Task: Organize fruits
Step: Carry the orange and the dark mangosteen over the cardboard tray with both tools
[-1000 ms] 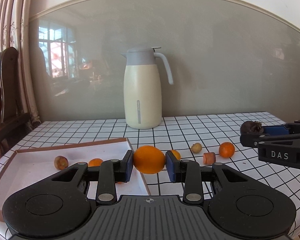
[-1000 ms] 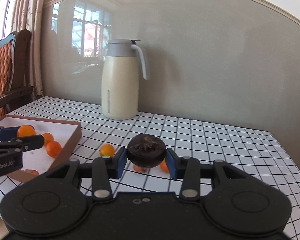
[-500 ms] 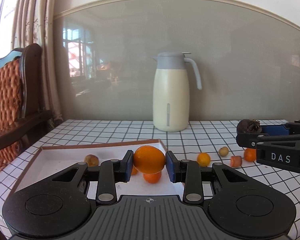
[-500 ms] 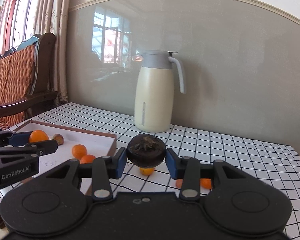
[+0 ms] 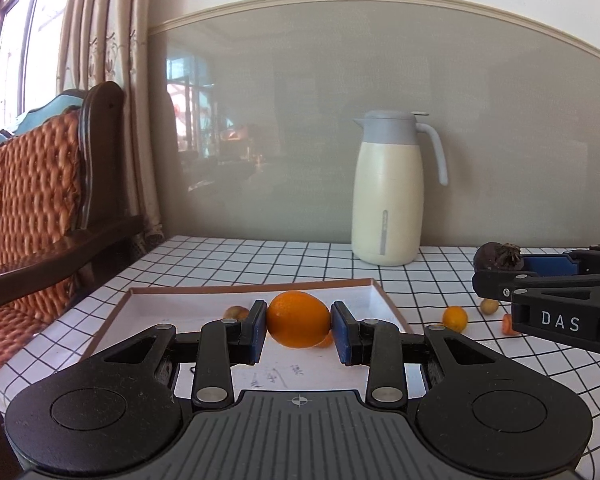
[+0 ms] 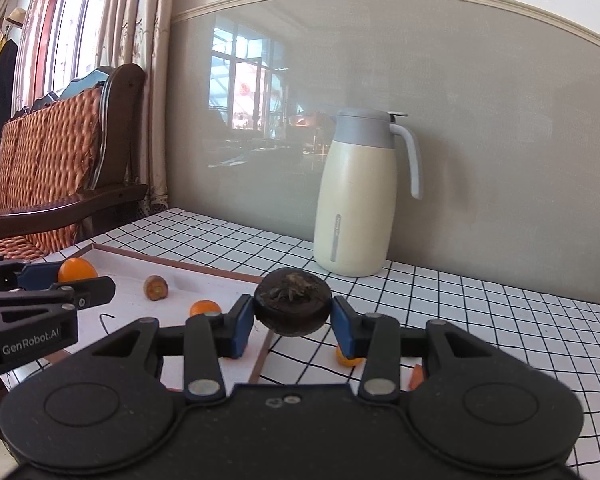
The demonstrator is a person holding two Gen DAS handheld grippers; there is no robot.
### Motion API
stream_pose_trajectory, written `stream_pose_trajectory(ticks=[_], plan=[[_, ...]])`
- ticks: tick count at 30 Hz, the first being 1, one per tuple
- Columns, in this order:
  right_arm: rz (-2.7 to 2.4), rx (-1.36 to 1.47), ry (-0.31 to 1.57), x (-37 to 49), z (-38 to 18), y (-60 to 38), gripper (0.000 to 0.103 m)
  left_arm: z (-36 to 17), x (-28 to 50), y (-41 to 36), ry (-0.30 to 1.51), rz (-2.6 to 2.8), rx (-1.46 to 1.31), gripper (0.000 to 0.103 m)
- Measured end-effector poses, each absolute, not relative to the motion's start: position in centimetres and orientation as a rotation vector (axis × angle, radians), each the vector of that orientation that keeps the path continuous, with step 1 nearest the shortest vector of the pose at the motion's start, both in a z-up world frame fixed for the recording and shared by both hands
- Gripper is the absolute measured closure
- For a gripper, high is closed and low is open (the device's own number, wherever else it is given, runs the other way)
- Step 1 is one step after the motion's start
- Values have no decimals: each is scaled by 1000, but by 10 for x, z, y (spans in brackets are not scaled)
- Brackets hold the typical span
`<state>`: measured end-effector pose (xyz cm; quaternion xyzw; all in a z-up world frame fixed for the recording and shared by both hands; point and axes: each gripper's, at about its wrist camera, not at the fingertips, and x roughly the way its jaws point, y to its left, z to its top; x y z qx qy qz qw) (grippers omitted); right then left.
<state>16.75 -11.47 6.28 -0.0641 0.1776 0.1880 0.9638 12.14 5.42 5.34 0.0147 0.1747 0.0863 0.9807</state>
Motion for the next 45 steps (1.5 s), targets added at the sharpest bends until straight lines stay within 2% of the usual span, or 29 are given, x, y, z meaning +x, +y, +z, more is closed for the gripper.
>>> stream_pose_trajectory(ticks=[45], plan=[[507, -169, 349, 179, 59, -23, 69, 41, 107, 162, 377, 359, -15, 68]])
